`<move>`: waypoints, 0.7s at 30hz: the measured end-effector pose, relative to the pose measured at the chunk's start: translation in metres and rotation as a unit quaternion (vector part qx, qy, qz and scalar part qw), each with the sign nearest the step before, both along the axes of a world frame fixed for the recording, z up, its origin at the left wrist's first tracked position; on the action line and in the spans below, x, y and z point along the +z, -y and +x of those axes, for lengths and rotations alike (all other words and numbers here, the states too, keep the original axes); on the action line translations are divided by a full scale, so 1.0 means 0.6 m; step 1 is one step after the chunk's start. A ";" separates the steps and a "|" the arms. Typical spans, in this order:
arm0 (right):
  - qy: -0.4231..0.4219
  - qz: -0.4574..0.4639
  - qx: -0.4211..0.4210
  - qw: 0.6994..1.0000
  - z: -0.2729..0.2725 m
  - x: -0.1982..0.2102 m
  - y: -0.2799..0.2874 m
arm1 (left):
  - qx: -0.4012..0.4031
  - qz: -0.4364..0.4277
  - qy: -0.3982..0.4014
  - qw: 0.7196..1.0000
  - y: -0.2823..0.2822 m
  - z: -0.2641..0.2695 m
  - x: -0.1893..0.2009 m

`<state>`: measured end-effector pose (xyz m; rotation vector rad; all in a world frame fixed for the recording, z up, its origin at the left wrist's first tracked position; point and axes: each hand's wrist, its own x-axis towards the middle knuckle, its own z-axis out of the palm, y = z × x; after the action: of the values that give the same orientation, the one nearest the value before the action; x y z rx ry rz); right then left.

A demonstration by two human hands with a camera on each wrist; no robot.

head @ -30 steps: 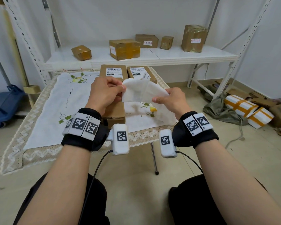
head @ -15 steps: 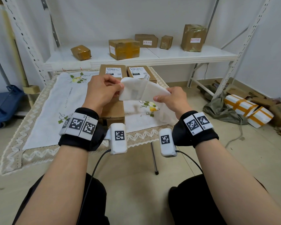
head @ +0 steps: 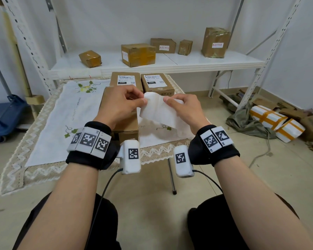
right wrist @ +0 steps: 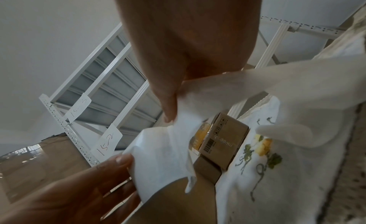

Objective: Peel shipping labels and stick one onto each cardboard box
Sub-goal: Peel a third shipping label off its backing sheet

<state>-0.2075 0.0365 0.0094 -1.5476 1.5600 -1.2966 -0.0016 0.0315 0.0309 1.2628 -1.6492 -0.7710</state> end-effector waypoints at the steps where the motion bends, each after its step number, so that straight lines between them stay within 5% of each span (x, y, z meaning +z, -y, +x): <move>1: 0.002 -0.005 -0.003 1.000 0.001 0.000 0.002 | 0.005 0.004 -0.009 1.000 0.001 0.000 0.000; 8: 0.003 0.002 -0.058 0.998 -0.013 -0.014 0.024 | 0.030 0.077 -0.138 0.987 -0.008 0.010 0.014; 21: 0.074 0.025 -0.072 0.994 -0.019 -0.022 0.026 | 0.040 0.142 -0.222 0.964 -0.012 0.013 0.022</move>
<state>-0.2190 0.0207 -0.0038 -1.2983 1.6207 -1.4063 0.0063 0.0384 0.0444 1.2297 -1.1480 -1.1766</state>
